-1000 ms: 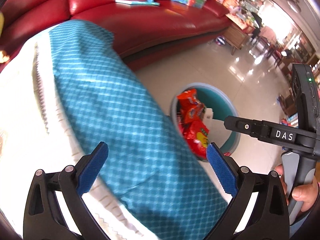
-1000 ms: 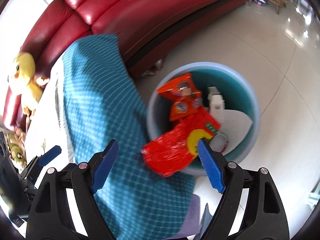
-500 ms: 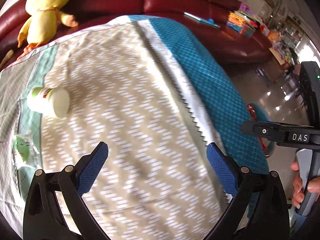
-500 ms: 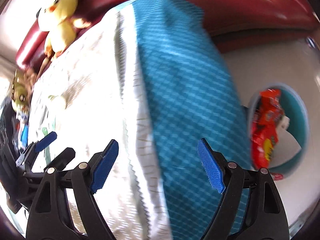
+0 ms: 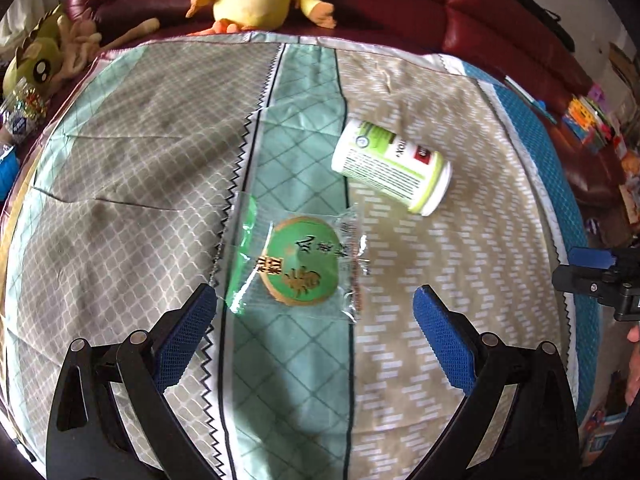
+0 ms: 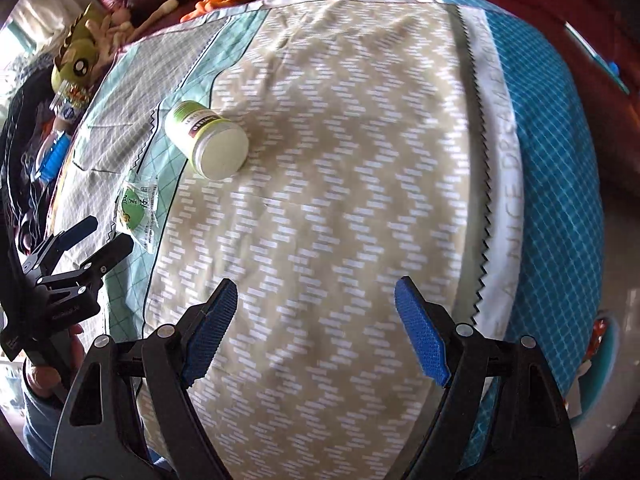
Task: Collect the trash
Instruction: 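Grasp the wrapped green mooncake with the left tool while the right tool grasps the Swisse bottle, then carry the mooncake and Swisse bottle with both tools over the bin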
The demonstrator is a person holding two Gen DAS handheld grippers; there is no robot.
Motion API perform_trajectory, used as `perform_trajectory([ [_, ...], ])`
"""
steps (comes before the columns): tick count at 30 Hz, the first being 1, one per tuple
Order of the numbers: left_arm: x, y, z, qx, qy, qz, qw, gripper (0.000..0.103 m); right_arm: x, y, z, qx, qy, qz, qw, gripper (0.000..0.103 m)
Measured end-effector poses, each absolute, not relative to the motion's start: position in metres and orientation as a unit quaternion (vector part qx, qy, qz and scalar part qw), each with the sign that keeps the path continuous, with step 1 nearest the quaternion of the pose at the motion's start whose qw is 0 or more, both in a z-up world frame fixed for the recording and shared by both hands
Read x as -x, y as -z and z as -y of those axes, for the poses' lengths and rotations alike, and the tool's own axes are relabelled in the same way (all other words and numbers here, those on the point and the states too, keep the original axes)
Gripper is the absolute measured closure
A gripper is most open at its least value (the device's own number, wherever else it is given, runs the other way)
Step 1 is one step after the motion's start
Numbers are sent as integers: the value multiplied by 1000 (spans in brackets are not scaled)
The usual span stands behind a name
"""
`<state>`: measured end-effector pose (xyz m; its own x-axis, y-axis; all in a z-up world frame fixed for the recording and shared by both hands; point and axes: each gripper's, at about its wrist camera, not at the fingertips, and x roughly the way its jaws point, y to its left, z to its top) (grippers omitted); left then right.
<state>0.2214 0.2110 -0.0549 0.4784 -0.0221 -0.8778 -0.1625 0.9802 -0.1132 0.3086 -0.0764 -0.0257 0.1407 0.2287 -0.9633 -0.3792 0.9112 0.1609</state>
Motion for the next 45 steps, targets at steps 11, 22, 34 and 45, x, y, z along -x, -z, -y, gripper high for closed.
perform_trajectory([
  [11,-247,91,-225,106,-46,-525,843,4,-374,27,-21,140,-273,-614,727,26],
  [22,-249,87,-221,95,-39,-502,858,23,-404,67,-74,149,-323,-618,701,26],
  [34,-260,68,-188,98,-13,-489,867,61,-401,70,-10,65,-291,-637,711,52],
  [45,-249,45,-109,80,66,-486,868,62,-362,32,119,-35,-246,-615,749,52],
])
